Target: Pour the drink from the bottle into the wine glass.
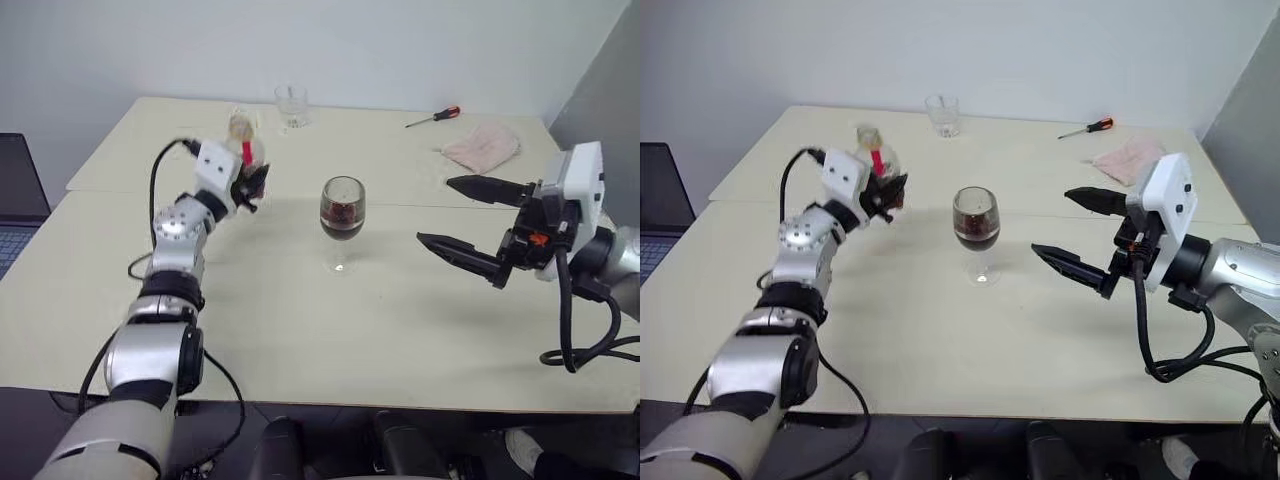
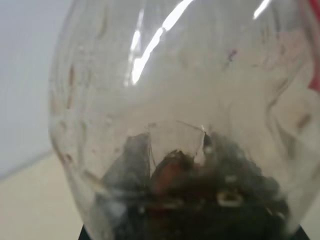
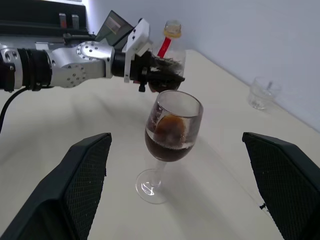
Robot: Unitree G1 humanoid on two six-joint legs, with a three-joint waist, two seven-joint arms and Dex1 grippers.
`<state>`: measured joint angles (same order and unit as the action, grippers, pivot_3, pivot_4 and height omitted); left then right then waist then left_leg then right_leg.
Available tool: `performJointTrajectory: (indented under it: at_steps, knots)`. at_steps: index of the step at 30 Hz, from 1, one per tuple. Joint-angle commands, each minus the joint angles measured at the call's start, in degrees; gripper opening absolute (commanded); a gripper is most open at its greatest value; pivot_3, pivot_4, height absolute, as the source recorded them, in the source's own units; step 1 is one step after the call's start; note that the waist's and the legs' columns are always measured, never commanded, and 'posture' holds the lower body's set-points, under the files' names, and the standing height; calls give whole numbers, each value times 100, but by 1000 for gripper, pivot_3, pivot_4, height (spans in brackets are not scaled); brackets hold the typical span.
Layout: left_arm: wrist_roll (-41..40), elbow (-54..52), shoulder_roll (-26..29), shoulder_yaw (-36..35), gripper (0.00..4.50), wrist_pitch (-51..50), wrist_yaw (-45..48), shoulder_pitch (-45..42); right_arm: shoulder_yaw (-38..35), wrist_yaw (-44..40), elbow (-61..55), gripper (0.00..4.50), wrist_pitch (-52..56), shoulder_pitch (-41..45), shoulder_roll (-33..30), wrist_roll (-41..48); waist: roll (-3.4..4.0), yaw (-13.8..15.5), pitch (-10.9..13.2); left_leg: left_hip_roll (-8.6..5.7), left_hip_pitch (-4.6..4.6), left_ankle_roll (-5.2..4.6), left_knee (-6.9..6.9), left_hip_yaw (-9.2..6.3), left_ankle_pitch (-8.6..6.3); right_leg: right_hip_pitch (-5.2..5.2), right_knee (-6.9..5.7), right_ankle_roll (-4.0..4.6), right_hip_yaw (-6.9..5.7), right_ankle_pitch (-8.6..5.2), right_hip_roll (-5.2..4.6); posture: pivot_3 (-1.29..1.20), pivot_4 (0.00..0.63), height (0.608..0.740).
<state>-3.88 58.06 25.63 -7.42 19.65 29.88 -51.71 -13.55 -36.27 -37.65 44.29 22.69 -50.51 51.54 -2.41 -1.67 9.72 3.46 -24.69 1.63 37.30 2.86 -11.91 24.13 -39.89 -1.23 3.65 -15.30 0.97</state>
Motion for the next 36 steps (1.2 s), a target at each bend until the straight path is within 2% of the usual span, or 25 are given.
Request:
performJointTrajectory:
  at_steps: [1,4,10,20,21,28,36]
  knots:
    - [-298,-582,-107,-328,1420,37,-392,124,56,-113,4,4500,-104,262,-4,17,-1,14,-1,-1,-1,0,1,0,0,0,-1,0,-1,0,-1,0,150,740]
    - [-422,-626,-224,-522,1420,-115,-744,383,198,-116,18,4500,-84,487,35,23,-2,24,-2,0,-3,0,6,-3,0,-2,0,0,-3,0,-6,0,150,740]
    - [-665,-669,-303,-712,1420,-685,-805,573,241,-186,44,4500,-61,570,9,14,-3,16,-2,-3,-3,0,10,-3,0,-3,0,0,-5,0,-3,0,150,740]
    - [-700,-840,-395,-708,1420,-986,-977,723,229,-240,73,4500,-38,603,-38,-26,-3,14,-2,-2,-3,0,10,-3,0,-4,0,0,-5,0,-2,0,150,740]
    - [-683,-896,-393,-704,2155,-993,-1006,755,237,-241,73,4500,-39,608,-37,-35,-3,14,-2,-2,-3,0,10,-3,0,-4,0,0,-4,0,-2,0,150,740]
    - [-724,-1331,-412,-721,4396,-1187,-1043,1040,300,-253,90,4500,-68,638,1,-111,-3,14,-2,-1,-2,0,9,-4,0,-3,0,0,-4,0,-1,0,150,740]
    - [-855,-2489,-436,-690,4453,-1789,-1066,1558,353,-369,186,4500,-134,667,22,-181,-3,13,-2,1,-2,0,8,-5,0,-4,0,0,-4,0,-1,0,150,740]
